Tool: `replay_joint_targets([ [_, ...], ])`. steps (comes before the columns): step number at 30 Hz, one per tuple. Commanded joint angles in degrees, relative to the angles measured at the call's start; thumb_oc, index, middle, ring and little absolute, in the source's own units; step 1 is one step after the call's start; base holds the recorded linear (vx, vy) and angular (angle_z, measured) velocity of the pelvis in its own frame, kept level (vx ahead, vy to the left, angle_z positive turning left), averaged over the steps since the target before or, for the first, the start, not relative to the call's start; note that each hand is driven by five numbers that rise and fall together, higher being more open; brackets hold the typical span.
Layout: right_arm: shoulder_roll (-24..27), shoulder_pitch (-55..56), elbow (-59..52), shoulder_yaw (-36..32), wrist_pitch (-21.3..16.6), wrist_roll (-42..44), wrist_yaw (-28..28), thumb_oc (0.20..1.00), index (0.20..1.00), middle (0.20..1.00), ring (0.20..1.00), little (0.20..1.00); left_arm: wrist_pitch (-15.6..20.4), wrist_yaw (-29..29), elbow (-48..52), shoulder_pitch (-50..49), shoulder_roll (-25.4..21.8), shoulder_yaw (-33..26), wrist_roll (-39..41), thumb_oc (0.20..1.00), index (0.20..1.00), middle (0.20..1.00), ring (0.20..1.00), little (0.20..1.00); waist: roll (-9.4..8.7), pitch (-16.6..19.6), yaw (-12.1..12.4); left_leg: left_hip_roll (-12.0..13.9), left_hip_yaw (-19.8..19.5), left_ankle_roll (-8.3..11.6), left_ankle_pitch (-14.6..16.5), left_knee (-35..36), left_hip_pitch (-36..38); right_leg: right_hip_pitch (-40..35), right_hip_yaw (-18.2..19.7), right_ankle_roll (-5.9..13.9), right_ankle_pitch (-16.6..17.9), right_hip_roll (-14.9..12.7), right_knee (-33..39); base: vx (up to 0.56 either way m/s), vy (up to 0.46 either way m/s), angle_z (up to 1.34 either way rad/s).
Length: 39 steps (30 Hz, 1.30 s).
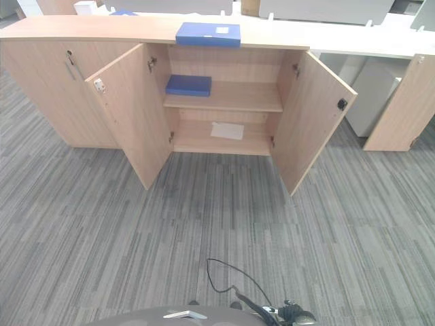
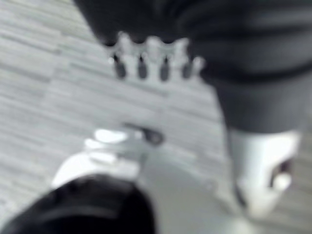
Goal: Put the empty folder in the office cabinet
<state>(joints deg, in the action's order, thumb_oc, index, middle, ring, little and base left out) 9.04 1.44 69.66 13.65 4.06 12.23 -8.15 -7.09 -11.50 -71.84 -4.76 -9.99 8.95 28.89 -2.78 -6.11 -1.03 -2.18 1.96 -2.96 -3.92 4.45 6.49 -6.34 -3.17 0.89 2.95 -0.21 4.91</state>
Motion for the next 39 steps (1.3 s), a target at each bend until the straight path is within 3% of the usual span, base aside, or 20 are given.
replay_joint_targets([
  [1, 2.26, -2.25, -0.22, 2.23, 0.13, -0.9, 0.62, 1.0, 1.0, 1.0, 1.0, 1.0, 0.8, 1.26, -2.79, 2.47, 1.77, -0.05, -0.74, 1.0, 1.0, 1.0, 1.0, 1.0, 0.8, -0.97, -0.26, -2.23, 1.41, 0.05, 7.3, 0.55, -0.18, -0.38, -2.36, 2.95, -1.9, 0.6, 0.09, 0.0, 0.0, 0.0],
  [5, 2.22, -2.23, -0.42, 2.21, 0.3, -0.97, 0.69, 1.0, 1.0, 1.0, 1.0, 1.0, -0.64, -0.02, -2.51, 2.53, 1.89, -0.08, 1.69, 1.0, 1.0, 1.0, 1.0, 1.0, 0.88, -1.02, -0.39, -2.25, 1.46, 0.03, 7.34, 0.55, -0.15, -0.34, -2.31, 2.92, -1.88, 0.63, 0.09, 0.0, 0.0, 0.0],
  [39, 2.4, -2.01, -0.79, 2.14, 0.25, -1.06, 0.47, 1.0, 1.0, 1.0, 1.0, 1.0, -0.21, 0.25, -2.67, 1.96, 1.69, -0.72, 1.36, 1.0, 1.0, 1.0, 1.0, 1.0, 0.96, -1.68, -0.51, -2.23, 1.25, -0.01, 7.16, 0.55, -0.14, -0.52, -2.24, 2.52, -2.13, 0.92, 0.09, 0.0, 0.0, 0.0],
])
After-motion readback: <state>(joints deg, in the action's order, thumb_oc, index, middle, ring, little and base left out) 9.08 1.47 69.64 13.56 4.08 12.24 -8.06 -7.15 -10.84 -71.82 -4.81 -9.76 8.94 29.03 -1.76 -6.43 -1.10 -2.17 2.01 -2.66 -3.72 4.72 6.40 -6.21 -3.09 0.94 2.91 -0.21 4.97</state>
